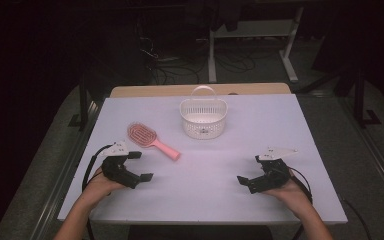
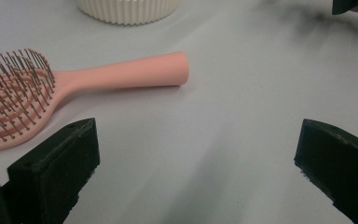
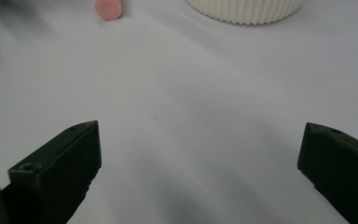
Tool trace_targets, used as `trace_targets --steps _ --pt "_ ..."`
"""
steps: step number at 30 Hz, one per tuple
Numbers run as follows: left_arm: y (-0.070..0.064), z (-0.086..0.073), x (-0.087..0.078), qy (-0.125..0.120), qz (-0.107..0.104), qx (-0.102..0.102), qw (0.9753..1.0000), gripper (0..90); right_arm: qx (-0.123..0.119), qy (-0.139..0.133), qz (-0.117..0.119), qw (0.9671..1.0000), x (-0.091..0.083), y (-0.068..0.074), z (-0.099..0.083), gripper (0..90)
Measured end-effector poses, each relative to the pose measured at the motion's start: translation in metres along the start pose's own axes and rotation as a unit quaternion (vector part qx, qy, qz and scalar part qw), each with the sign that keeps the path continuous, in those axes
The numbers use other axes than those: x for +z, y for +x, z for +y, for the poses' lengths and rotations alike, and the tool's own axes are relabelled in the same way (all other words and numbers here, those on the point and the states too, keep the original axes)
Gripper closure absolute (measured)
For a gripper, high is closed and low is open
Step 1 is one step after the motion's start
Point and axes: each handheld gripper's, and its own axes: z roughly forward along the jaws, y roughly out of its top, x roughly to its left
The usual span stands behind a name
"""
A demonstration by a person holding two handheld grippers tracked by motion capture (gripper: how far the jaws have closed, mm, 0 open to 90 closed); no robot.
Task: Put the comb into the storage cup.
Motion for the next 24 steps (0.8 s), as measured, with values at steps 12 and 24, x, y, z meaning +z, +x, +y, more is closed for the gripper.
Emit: trace_targets --steps 12,24 --pt "0.003 0.004 0.001 -0.007 0.0 -0.014 0.9999 0.0 -0.003 -0.006 0.009 0.9999 -0.001 0.001 0.002 0.0" --pt "0.011 0.009 0.001 -0.024 -0.002 -0.027 0.9994 0.0 -0.001 -0.011 0.013 0.9999 0.001 0.002 0.005 0.0"
